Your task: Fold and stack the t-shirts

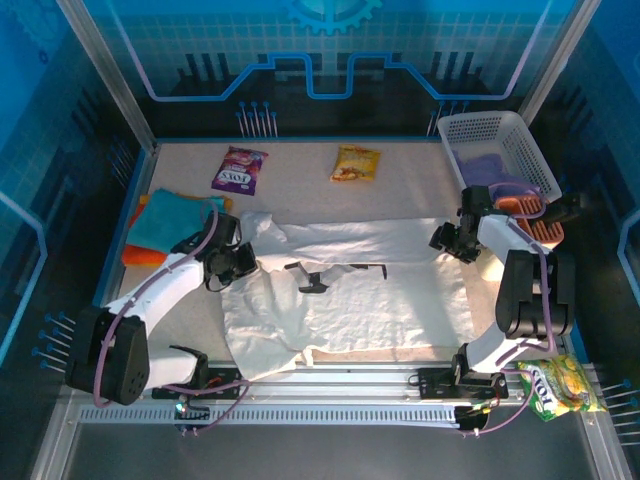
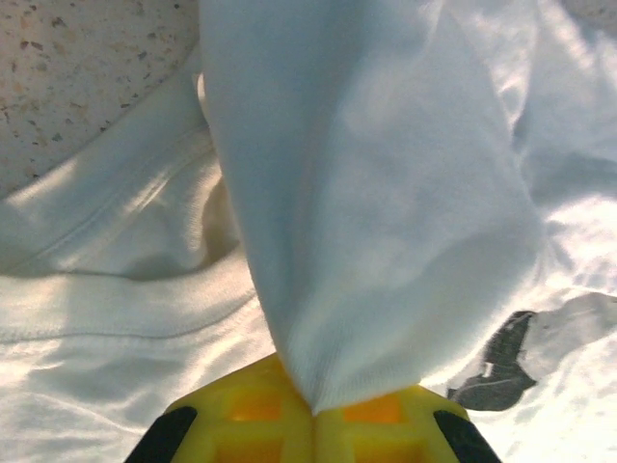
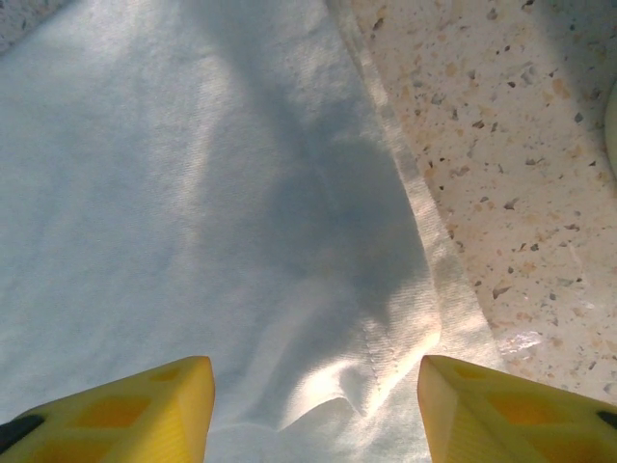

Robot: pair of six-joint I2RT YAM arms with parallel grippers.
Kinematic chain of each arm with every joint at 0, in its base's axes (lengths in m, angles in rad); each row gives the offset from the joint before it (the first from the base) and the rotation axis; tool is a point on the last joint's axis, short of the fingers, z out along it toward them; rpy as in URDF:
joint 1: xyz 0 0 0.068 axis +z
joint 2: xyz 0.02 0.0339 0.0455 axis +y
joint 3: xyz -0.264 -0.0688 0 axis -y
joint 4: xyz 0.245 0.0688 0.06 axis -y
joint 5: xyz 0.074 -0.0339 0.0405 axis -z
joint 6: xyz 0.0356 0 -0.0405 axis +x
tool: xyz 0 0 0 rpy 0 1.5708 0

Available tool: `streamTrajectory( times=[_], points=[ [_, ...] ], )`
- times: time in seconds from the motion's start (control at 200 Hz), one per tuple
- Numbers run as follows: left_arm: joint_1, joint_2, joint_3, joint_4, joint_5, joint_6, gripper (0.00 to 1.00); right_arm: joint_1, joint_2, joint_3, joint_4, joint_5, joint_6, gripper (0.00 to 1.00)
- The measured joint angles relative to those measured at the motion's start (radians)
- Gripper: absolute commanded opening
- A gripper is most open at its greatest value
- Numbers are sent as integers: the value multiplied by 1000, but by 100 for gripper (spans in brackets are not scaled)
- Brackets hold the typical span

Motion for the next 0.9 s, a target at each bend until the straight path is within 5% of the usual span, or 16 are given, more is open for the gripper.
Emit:
streamTrajectory(
  times=[0.26,0.42,0.635,0.901],
  points=[
    [0,-75,-8,14,69,-127,2,0,-13,0,2,-1,0,58],
    [0,-127,-43,26,103,-181,13,0,-13,0,3,-5,0,58],
    [0,-153,-96,-33,104,-172,57,0,-14,0,3,-8,0,58],
    [116,-72,47,-152,87,-15,55,41,-20,37,-6,31,-4,61]
  ],
)
